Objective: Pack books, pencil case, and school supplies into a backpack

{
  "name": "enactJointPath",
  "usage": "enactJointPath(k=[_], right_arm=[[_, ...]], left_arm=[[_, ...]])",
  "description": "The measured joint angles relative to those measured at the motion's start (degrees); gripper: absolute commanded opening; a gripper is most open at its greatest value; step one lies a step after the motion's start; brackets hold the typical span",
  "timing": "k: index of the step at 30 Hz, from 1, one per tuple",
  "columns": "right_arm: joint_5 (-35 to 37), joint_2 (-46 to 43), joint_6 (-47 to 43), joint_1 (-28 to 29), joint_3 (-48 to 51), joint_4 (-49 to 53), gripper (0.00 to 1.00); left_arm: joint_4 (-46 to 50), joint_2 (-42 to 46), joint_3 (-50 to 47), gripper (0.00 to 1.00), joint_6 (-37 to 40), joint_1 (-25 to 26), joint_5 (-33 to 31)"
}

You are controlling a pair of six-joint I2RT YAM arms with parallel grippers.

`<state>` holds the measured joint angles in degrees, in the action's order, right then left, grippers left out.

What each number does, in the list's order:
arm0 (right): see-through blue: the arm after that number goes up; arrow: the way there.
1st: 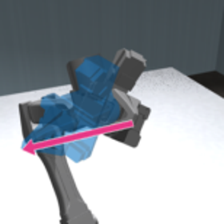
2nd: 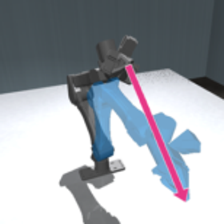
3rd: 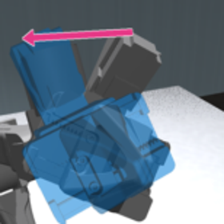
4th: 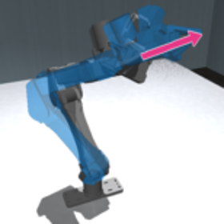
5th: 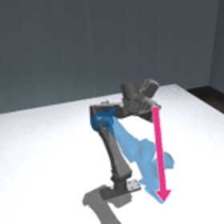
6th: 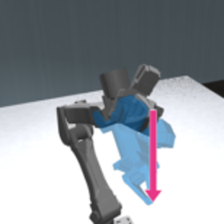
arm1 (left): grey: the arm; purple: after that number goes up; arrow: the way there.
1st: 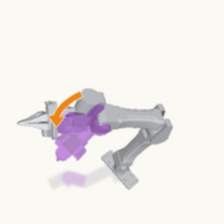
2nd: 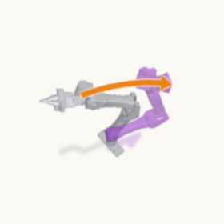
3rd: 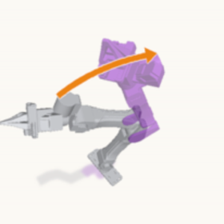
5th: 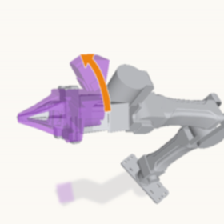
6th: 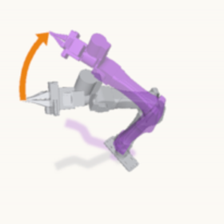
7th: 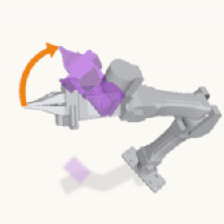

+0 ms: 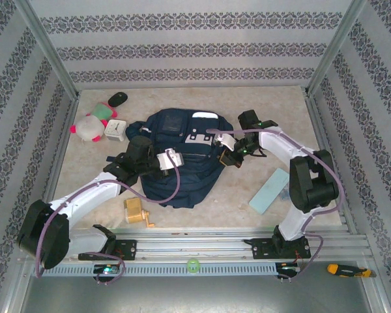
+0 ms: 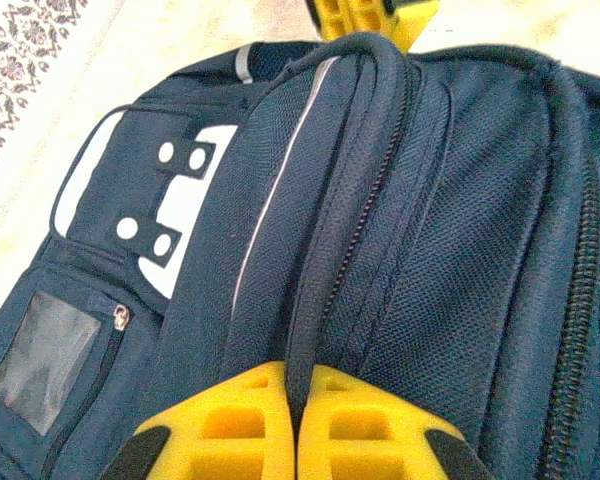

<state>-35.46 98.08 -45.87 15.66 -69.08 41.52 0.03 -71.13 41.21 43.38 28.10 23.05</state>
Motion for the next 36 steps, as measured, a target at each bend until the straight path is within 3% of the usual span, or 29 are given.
enactJointPath(k=[8,16,25,27,31,36], right_arm=[[-4.2,-6.34,4.22,1.46,1.81,-0.17,0.0],[-4.28,-11.17,11.47,7.78,4.63,-1.4,0.0],[-0.31,-22.86,32.7,10.82,17.92,-16.59,0.01],[0.13,-25.24,38.71,11.65,21.77,-21.35,0.38],[0.5,-30.64,49.37,11.41,25.59,-24.76,0.55],[-1.44,-35.85,65.9,2.71,26.47,-27.67,0.65]], left_arm=[[-4.02,-2.64,0.92,0.0,-3.37,3.93,-8.5],[-5.03,-8.83,5.99,0.0,-12.74,8.41,-19.06],[-5.92,-15.56,11.1,0.0,-26.8,13.46,-25.46],[-6.6,-15.74,10.93,0.0,-27.96,13.53,-24.59],[-12.55,-15.45,8.28,0.0,-28.04,12.48,-19.71],[-18.51,-13.05,4.0,0.0,-27.43,7.37,-8.15]])
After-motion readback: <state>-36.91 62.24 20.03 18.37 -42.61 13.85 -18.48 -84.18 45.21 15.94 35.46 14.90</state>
